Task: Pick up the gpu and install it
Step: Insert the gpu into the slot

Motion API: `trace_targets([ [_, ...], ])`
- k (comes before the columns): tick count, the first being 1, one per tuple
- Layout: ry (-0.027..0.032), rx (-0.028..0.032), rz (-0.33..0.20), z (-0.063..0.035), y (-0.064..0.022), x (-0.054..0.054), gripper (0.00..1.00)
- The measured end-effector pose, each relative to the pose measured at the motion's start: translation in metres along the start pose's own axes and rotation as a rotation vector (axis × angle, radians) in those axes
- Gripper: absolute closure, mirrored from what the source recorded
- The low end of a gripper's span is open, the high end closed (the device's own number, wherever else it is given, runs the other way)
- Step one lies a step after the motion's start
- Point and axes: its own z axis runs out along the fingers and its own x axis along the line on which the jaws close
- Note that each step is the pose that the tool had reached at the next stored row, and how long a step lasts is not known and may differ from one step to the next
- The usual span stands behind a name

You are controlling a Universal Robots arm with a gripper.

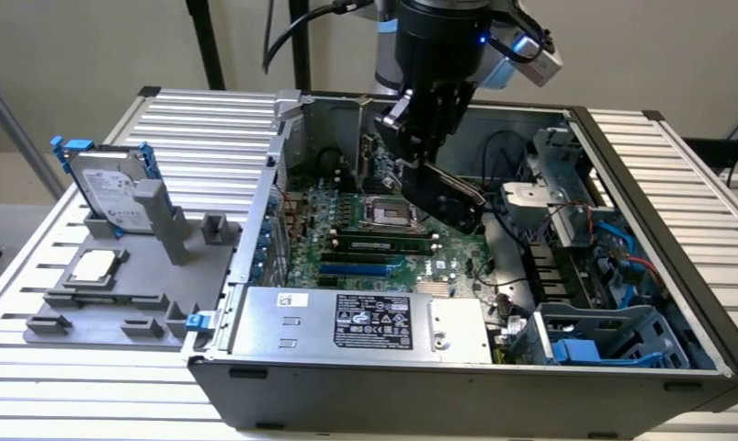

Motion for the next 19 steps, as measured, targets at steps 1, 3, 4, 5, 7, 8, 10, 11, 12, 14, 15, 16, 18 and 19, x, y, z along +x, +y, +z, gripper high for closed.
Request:
trace_targets([
  [1, -0.0006, 0.0003, -0.018, 0.0006, 0.0, 0.0, 0.73],
  [3, -0.0017, 0.0008, -0.054, 0.0017, 0.0001, 0.0, 0.73],
  [4, -0.0023, 0.001, -0.072, 0.0023, 0.0001, 0.0, 0.73],
  [5, -0.0029, 0.0013, -0.09, 0.0029, 0.0001, 0.0, 0.73],
  [7, -0.0039, 0.0018, -0.126, 0.004, 0.0001, 0.0, 0.73],
  [8, -0.0046, 0.0021, -0.146, 0.0047, 0.0001, 0.0, 0.73],
  [10, -0.0057, 0.0026, -0.182, 0.006, 0.0002, 0.0, 0.73],
  [11, -0.0064, 0.0029, -0.2, 0.0067, 0.0002, 0.0, 0.73],
  [12, -0.0068, 0.0031, -0.219, 0.0075, 0.0002, 0.0, 0.73],
  [14, -0.008, 0.0036, -0.254, 0.0091, 0.0003, 0.0, 0.73],
  [15, -0.0086, 0.0038, -0.273, 0.01, 0.0003, 0.0, 0.73],
  [16, -0.0091, 0.0041, -0.291, 0.0108, 0.0003, 0.0, 0.73],
  [18, -0.0103, 0.0046, -0.327, 0.0127, 0.0004, 0.0, 0.73],
  [19, -0.0108, 0.0049, -0.345, 0.0136, 0.0004, 0.0, 0.73],
])
